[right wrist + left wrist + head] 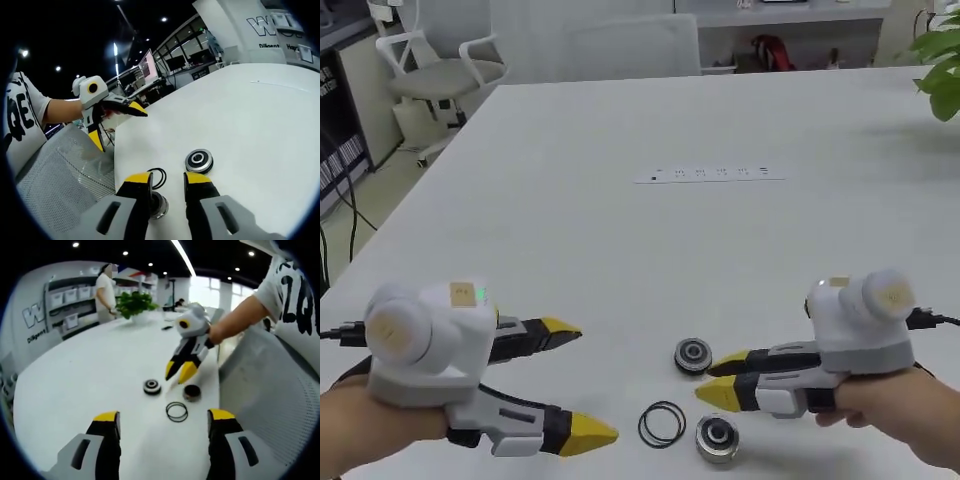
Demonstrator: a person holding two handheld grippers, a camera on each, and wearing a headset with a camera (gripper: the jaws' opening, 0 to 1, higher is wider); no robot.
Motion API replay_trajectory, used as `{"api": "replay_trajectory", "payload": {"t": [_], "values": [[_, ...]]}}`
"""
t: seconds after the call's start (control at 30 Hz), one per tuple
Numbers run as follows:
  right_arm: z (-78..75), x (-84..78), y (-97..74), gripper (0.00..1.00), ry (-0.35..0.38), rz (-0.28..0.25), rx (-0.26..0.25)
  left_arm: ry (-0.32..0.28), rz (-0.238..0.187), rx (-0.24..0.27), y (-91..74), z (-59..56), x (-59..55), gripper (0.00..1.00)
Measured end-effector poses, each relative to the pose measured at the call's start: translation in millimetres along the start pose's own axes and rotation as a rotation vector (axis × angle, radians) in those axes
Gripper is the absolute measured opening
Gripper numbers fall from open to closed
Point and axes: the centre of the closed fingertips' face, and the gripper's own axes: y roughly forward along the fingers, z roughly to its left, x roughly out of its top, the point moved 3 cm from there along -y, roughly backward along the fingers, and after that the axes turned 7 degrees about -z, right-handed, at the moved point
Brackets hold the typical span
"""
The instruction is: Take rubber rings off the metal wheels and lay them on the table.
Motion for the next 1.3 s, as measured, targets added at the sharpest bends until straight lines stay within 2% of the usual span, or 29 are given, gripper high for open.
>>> {"api": "replay_trajectory", "payload": {"t": [0.2, 0.47, 0.77, 1.13, 1.3], "values": [[-10.3, 3.2, -3.0, 0.23, -0.036, -0.013, -0.036, -0.013, -0.003, 0.006, 5.7, 8.1, 0.9, 0.69], [-24.1, 1.4, -5.4, 0.24, -0.094, -0.005, -0.080, -0.024, 0.008, 0.007, 17.1, 17.1, -1.3, 0.63], [-36.6, -3.3, -5.7, 0.24, -0.123, 0.009, -0.113, -0.029, 0.021, -0.001, 34.0, 19.7, -3.5, 0.59], [-37.8, -3.7, -0.6, 0.25, -0.144, 0.016, -0.115, -0.068, -0.004, 0.016, 53.6, 30.4, 1.7, 0.54], [-37.9, -3.3, 2.9, 0.26, -0.159, 0.019, -0.114, -0.070, 0.001, 0.013, 61.9, 30.6, 1.7, 0.52]]}}
